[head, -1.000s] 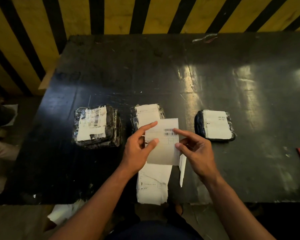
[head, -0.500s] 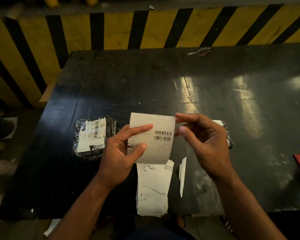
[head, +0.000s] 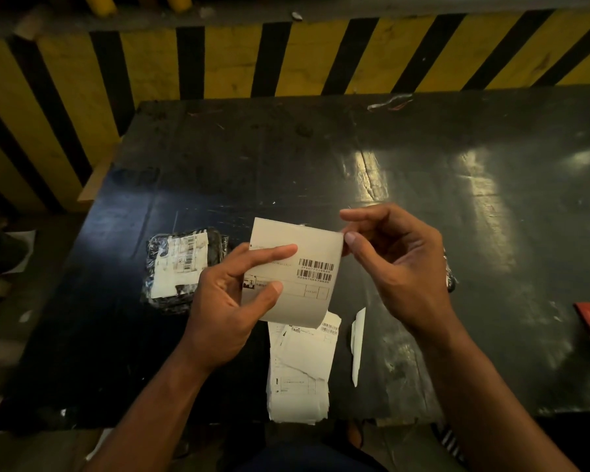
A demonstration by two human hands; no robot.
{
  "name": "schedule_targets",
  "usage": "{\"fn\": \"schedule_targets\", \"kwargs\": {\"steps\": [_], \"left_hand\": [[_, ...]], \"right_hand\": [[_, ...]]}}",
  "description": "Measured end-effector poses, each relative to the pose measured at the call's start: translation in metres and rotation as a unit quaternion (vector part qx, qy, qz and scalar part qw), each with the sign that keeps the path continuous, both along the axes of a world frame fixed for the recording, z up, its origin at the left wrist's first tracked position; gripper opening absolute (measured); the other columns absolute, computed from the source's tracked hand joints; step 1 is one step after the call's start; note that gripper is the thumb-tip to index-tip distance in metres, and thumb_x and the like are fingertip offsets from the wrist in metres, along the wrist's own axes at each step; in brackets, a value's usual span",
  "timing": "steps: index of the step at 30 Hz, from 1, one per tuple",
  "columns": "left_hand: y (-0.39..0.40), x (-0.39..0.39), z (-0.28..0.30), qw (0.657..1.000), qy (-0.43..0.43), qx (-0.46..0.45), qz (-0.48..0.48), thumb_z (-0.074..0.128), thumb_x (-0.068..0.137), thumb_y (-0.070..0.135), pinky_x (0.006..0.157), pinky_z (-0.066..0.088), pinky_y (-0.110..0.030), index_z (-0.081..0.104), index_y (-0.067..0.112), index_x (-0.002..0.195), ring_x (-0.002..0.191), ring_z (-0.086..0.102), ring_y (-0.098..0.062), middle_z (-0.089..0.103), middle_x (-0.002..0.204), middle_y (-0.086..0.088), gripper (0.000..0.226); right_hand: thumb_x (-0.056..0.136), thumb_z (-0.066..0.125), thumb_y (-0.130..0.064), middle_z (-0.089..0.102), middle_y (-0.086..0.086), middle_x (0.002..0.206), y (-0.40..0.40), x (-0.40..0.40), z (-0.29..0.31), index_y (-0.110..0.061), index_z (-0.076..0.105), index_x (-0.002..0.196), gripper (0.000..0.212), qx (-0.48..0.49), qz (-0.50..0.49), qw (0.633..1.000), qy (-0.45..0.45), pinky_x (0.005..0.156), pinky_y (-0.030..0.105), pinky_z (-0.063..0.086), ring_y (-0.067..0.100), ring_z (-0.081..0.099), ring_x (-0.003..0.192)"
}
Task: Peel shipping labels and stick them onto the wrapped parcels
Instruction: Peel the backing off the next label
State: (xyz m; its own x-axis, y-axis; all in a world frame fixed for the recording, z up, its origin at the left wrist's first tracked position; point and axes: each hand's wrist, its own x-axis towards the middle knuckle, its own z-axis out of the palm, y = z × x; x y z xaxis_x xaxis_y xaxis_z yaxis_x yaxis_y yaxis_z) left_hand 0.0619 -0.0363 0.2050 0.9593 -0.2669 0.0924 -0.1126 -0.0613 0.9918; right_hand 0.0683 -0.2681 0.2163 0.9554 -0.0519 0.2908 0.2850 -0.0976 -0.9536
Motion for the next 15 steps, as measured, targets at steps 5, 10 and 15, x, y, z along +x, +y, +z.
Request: {"fn": "schedule_targets", "kwargs": {"steps": [5,10,15], "left_hand": [[0.000,0.001,-0.003,1.000,0.011,-0.009,-0.007,0.065,0.090,-0.012,0.095,0.059,-0.029,0.070,0.017,0.123,0.127,0.060,-0.017,0.066,0.125,0.001,0.045],[-0.007,0.008,-0.007,0.993,-0.057,0.082,0.064,0.076,0.085,0.025,0.104,0.052,-0.024,0.071,0.031,0.121,0.136,0.050,-0.016,0.048,0.142,0.005,0.038],[-0.032,0.010,0.003,0.982,-0.125,0.110,0.091,0.077,0.086,0.032,0.095,0.057,-0.031,0.070,0.028,0.119,0.120,0.062,-0.018,0.059,0.127,0.003,0.034]], "right_hand": [[0.095,0.067,-0.001,0.073,0.011,0.093,0.001,-0.001,0.002,-0.005,0.068,0.109,0.015,0.019,0.005,1.000,0.003,0.082,0.055,0.062,0.032,0.075,0.090],[0.095,0.067,0.001,0.073,0.014,0.092,0.003,0.000,0.002,-0.002,0.065,0.107,0.013,0.057,0.000,0.998,0.013,0.082,0.059,0.061,0.033,0.074,0.088],[0.092,0.071,0.003,0.074,0.011,0.091,0.014,0.001,-0.001,-0.007,0.066,0.107,0.018,0.060,-0.013,0.998,0.021,0.084,0.049,0.063,0.029,0.074,0.085]]}}
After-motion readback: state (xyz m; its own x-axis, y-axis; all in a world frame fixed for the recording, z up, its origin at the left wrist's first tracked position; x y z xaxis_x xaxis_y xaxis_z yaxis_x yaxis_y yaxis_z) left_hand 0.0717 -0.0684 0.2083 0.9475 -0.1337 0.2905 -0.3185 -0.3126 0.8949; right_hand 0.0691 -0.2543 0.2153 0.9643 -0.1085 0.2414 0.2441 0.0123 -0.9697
